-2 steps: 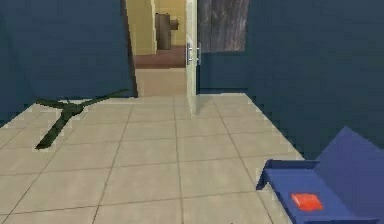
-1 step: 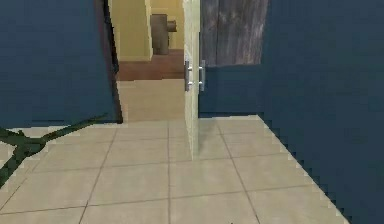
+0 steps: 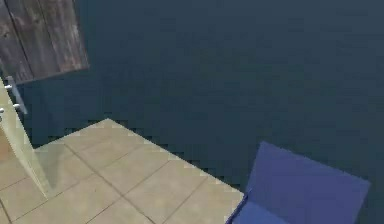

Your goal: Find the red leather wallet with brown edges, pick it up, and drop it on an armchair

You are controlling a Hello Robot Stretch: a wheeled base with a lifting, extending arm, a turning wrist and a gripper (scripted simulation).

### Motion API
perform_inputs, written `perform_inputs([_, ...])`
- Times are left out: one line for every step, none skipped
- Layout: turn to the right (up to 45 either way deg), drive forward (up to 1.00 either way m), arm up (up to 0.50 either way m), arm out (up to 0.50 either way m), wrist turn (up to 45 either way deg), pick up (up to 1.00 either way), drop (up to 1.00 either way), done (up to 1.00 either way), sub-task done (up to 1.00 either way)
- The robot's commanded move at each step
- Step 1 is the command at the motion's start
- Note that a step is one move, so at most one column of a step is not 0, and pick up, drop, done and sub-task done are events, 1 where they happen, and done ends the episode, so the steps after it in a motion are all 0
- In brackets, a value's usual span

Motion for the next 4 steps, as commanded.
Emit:
perform_inputs([45.0, 0.0, 0.0, 0.0, 0.0, 0.0, 0.0, 0.0, 0.0])
perform_inputs([45.0, 0.0, 0.0, 0.0, 0.0, 0.0, 0.0, 0.0, 0.0])
perform_inputs([24.0, 0.0, 0.0, 0.0, 0.0, 0.0, 0.0, 0.0, 0.0])
perform_inputs([-45.0, 0.0, 0.0, 0.0, 0.0, 0.0, 0.0, 0.0, 0.0])
